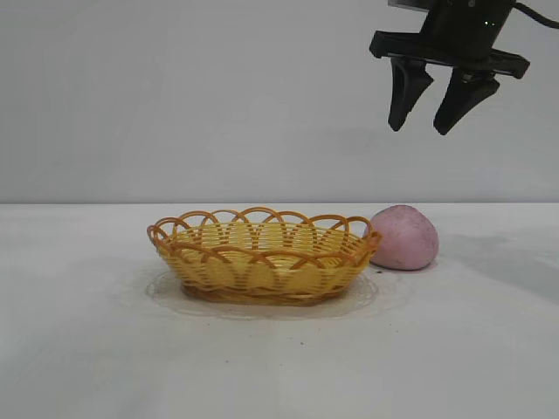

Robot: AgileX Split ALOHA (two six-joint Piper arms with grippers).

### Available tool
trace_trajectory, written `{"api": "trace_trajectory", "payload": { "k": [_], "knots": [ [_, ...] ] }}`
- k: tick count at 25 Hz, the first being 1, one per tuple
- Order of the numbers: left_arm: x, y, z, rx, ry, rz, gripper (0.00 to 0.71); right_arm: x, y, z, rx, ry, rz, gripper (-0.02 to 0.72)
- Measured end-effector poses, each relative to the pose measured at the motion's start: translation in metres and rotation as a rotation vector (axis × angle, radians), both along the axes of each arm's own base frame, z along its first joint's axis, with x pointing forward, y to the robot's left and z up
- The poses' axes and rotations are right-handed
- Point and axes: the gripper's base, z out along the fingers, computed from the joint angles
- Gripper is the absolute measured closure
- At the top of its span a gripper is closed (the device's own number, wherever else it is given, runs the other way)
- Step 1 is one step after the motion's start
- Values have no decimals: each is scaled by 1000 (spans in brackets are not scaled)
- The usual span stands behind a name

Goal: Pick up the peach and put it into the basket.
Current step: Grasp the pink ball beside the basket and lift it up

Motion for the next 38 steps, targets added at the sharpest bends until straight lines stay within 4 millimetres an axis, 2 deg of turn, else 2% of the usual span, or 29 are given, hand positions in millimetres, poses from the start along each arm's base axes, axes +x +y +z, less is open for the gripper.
{"api": "trace_trajectory", "payload": {
  "k": [5, 8, 12, 20, 27, 38],
  "knots": [
    [-77, 0, -12, -10, -9, 17, 303, 0, 2, 1, 18, -3, 9, 275],
    [-108, 0, -19, -23, -23, 33, 303, 0, 2, 1, 17, -5, 14, 275],
    [-134, 0, -27, -42, -85, 47, 303, -1, 2, 0, 12, 4, 22, 275],
    [-166, -4, -33, -75, -312, 12, 303, -2, 2, -1, 10, 19, 26, 275],
    [-167, -6, -33, -64, -319, -22, 303, -4, 2, -7, -4, 57, 49, 275],
    [-167, -6, -33, -60, -321, -31, 303, -9, 4, -34, -24, 210, 94, 275]
  ]
}}
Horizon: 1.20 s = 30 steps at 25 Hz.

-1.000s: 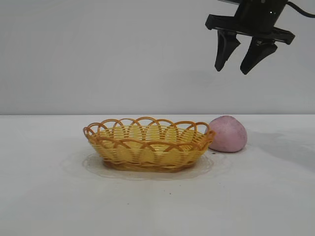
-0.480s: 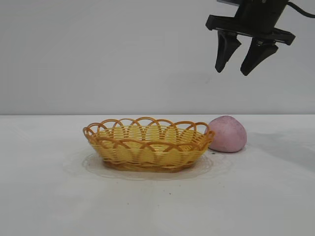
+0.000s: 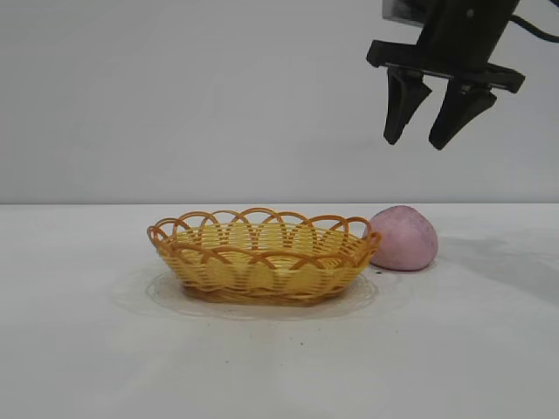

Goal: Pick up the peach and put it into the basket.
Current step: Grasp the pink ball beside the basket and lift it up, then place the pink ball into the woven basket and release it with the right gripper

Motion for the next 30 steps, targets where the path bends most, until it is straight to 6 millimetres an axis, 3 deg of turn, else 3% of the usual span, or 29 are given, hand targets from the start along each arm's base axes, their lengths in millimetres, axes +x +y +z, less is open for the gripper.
{"api": "trace_trajectory", "payload": {
  "k": [6, 8, 11, 14, 19, 21, 30],
  "knots": [
    [0, 0, 0, 0, 0, 0, 303, -6, 8, -29, 45, 166, 44, 275],
    [0, 0, 0, 0, 0, 0, 303, -9, 10, -41, 39, 213, 72, 358],
    [0, 0, 0, 0, 0, 0, 303, -12, 14, -47, 32, 241, 111, 605],
    [0, 0, 0, 0, 0, 0, 303, -11, 16, -33, 46, 189, 112, 703],
    [0, 0, 0, 0, 0, 0, 303, -23, 25, 35, 121, -10, 205, 703],
    [0, 0, 0, 0, 0, 0, 303, -32, 35, 51, 172, -28, 264, 703],
    [0, 0, 0, 0, 0, 0, 303, -64, 95, 37, 185, 36, 471, 703]
  ]
}}
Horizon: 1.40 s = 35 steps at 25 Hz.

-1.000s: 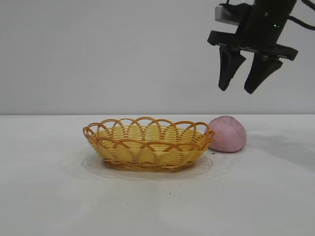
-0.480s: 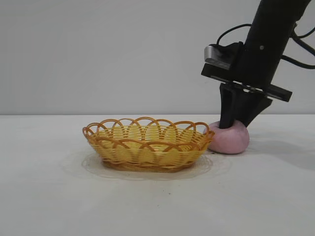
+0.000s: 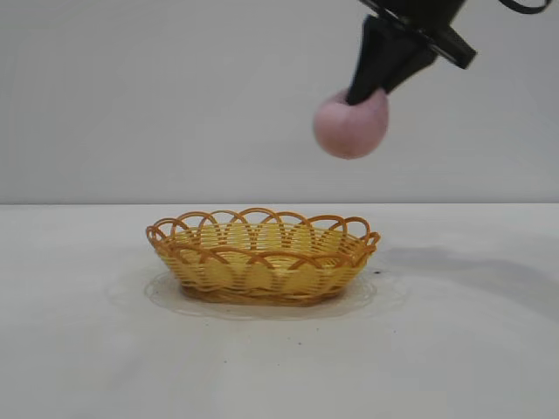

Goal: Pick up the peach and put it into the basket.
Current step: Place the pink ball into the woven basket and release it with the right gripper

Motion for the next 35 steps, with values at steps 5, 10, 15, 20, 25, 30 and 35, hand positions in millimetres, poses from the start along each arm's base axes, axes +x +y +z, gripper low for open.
{"api": "trace_trajectory", "payload": {
  "k": [5, 10, 15, 20, 25, 30, 35],
  "knots": [
    [0, 0, 0, 0, 0, 0, 303, -9, 24, -25, -26, 40, 56, 703],
    [0, 0, 0, 0, 0, 0, 303, -13, 36, -41, -41, 57, 74, 703],
    [0, 0, 0, 0, 0, 0, 303, -14, 40, -51, -52, 74, 81, 703],
    [0, 0, 0, 0, 0, 0, 303, -14, 40, -54, -56, 80, 81, 703],
    [0, 0, 0, 0, 0, 0, 303, -13, 40, -56, -57, 78, 75, 567],
    [0, 0, 0, 0, 0, 0, 303, -11, 39, -53, -63, 47, 74, 388],
    [0, 0, 0, 0, 0, 0, 303, -11, 30, -15, -24, -33, 42, 363]
  ]
}}
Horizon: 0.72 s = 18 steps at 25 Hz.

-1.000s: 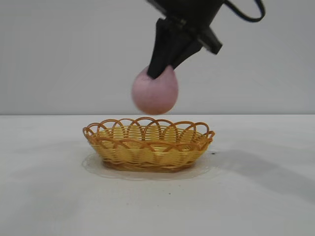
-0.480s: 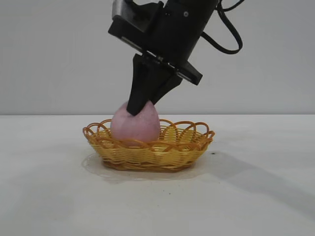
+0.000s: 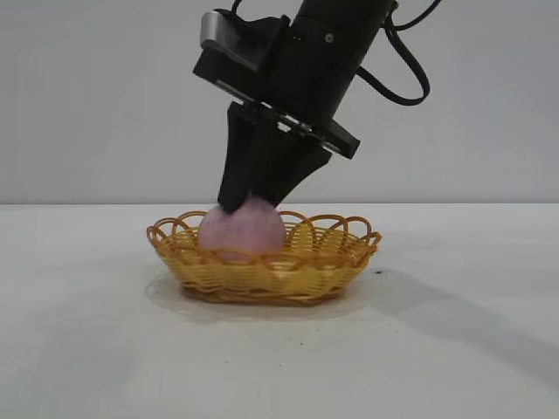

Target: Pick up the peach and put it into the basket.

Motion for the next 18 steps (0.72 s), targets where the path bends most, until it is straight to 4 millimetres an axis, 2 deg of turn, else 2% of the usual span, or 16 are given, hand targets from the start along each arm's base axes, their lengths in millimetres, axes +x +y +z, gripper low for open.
{"api": "trace_trajectory", "payload": {
  "k": [3, 5, 7, 10, 12, 18],
  "knots": [
    [0, 0, 0, 0, 0, 0, 303, 5, -22, 34, 35, -55, -83, 363],
    [0, 0, 0, 0, 0, 0, 303, 16, -44, 46, 35, -76, -193, 363],
    [0, 0, 0, 0, 0, 0, 303, 36, -74, 43, -10, -78, -362, 363],
    [0, 0, 0, 0, 0, 0, 303, 63, -127, 22, -118, -52, -580, 363],
    [0, 0, 0, 0, 0, 0, 303, 72, -153, 11, -192, -48, -665, 363],
    [0, 0, 0, 0, 0, 0, 303, 83, -204, 11, -305, -94, -862, 363]
  ]
}}
